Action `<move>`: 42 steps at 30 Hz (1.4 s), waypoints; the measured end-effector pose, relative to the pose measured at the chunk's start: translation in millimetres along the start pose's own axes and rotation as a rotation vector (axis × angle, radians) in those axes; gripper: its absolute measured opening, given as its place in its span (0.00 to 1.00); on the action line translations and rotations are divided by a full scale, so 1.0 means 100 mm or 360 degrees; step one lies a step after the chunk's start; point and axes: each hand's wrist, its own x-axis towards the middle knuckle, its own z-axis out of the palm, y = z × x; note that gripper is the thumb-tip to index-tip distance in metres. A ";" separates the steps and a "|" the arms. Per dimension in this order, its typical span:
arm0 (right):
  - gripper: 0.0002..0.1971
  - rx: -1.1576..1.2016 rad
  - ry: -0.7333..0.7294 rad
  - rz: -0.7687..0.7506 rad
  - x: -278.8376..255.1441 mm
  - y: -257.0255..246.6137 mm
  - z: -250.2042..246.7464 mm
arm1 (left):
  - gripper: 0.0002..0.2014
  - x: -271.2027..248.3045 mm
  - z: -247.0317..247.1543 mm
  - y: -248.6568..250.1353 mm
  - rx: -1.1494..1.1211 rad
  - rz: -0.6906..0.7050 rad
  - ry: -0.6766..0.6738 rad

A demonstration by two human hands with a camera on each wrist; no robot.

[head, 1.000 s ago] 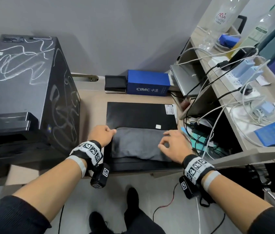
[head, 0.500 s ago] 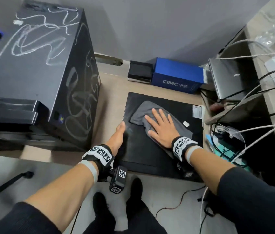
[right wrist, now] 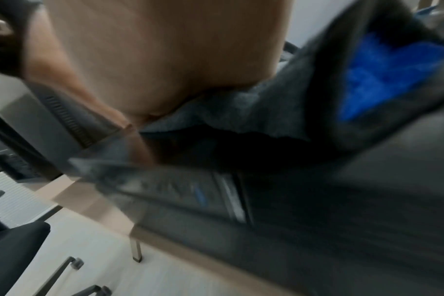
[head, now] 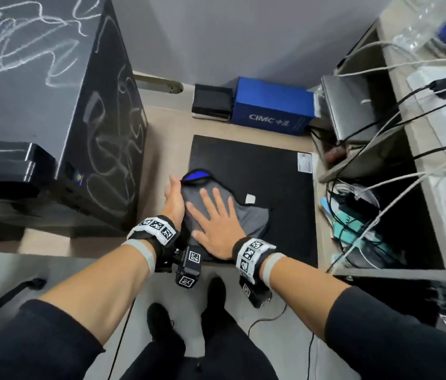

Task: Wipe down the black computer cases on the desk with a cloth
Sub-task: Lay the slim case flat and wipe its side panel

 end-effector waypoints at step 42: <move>0.26 0.0714 0.0714 0.0816 -1.71 0.41 0.30 | 0.54 -0.87 0.29 0.03 0.1052 0.0470 0.0190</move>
